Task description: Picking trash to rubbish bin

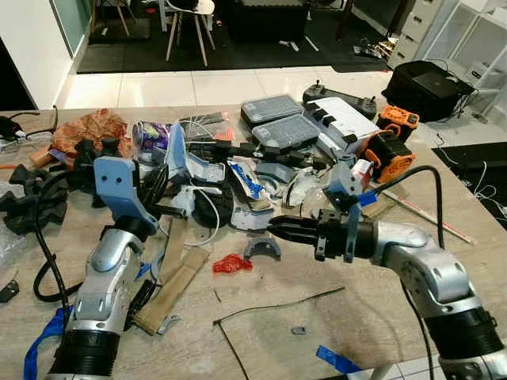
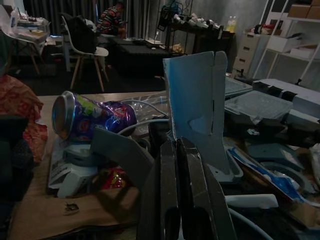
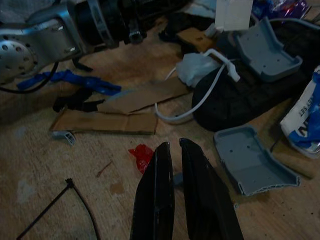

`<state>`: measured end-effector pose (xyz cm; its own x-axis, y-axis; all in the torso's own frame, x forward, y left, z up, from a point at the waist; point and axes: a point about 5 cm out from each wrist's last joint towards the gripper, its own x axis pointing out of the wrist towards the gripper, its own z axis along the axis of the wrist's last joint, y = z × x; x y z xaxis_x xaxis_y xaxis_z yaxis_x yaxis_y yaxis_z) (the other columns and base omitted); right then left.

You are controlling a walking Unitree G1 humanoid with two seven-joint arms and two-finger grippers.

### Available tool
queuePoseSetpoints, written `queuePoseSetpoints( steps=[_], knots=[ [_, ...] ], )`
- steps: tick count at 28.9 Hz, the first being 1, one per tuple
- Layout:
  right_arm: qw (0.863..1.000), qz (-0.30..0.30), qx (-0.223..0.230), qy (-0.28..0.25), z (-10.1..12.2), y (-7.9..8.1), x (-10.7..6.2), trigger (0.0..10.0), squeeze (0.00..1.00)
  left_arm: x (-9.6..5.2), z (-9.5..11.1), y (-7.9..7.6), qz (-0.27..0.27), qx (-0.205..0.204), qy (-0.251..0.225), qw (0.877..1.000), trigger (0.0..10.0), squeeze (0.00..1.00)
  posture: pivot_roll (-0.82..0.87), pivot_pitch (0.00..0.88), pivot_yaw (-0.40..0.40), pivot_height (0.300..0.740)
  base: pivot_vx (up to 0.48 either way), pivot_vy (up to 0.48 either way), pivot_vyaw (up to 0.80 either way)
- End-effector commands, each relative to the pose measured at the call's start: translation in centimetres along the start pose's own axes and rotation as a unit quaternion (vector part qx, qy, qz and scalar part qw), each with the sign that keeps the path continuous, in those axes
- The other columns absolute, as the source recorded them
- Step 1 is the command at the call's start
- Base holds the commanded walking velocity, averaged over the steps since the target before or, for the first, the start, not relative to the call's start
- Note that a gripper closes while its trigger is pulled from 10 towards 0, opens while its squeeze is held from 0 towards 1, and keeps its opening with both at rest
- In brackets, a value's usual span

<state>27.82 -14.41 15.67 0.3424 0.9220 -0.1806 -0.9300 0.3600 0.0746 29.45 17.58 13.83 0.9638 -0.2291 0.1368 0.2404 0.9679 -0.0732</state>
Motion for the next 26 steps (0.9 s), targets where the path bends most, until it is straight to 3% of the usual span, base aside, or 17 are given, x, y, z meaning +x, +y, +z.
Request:
queuePoseSetpoints(
  steps=[1, 9, 26],
  knots=[
    [1.0, 0.002, 0.002, 0.002, -0.4, 0.1, 0.1, 10.0, 0.0, 0.1, -0.4, -0.4, 0.001, -0.001, 0.005, 1.0, 10.0, 0.0, 0.0, 0.0, -0.01, 0.74, 0.0, 0.0, 0.0],
    [1.0, 0.003, 0.0, -0.001, -0.4, 0.0, 0.3, 10.0, 0.0, 0.3, -0.7, -0.5, 0.003, 0.002, 0.012, 1.0, 10.0, 0.0, 0.0, 0.0, -0.012, 0.74, 0.0, 0.0, 0.0],
    [1.0, -0.02, -0.01, -0.012, 0.1, -1.0, 0.8, 10.0, 0.0, 1.1, -1.1, -0.7, -0.006, 0.008, 0.018, 1.0, 10.0, 0.0, 0.0, 0.0, -0.018, 0.74, -0.257, 0.0, 0.0]
  ],
)
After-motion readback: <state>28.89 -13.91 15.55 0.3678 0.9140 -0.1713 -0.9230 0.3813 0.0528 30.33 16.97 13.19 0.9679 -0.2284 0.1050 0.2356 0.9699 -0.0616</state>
